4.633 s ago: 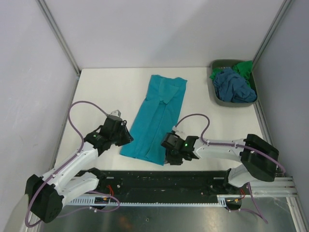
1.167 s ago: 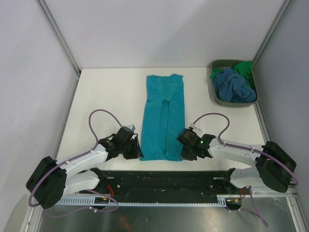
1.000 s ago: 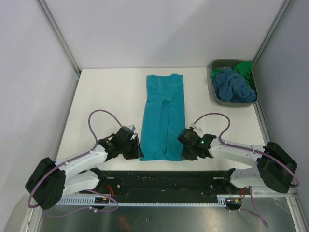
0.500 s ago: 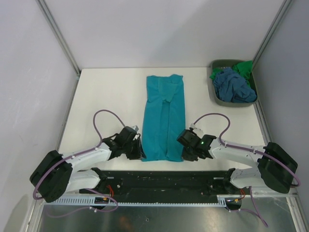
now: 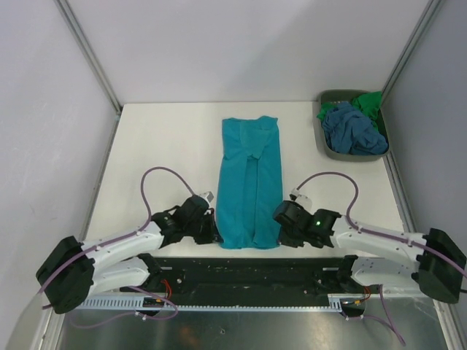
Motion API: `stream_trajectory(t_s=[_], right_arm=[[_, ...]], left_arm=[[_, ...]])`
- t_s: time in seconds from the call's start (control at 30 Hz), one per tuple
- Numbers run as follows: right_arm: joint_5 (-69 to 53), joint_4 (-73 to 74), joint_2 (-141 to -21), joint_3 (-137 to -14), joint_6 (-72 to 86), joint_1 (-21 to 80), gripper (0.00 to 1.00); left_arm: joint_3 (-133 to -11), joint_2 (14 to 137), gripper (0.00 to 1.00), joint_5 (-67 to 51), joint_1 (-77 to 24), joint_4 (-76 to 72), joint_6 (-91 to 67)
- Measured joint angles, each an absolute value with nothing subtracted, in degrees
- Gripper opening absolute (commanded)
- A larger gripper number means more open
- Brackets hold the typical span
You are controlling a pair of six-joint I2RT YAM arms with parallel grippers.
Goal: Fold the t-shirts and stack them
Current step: Grab the bottom of the folded rectangular tshirt with both arms, then fold the folded rectangular tshirt in 1/3 of the way
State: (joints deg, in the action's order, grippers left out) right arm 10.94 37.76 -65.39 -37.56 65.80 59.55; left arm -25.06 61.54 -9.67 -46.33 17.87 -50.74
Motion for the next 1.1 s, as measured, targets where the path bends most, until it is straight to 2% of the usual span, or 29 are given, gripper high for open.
stream_trajectory(t_s=[0.17,0.3,0.8,1.1], right_arm=[[11.1,39.5,-60.2,-38.5,63.9,55.4,0.00],[11.1,39.1,-62.9,-43.0,59.0,48.1,0.00],[8.3,23.7,-97.6,-69.9,41.6,29.6,0.00],[4.7,20.9,-111.1,-78.8,38.8,22.9,0.00]], left_arm=[[-29.6,62.4,0.00,-9.1,-45.9,20.4,-51.0],[-38.5,68.0,0.00,-8.4,-43.8,20.4,-50.4],[-71.0,101.6,0.00,-5.9,-31.4,19.3,-43.5],[-79.2,111.9,0.00,-6.0,-25.3,19.2,-41.7]])
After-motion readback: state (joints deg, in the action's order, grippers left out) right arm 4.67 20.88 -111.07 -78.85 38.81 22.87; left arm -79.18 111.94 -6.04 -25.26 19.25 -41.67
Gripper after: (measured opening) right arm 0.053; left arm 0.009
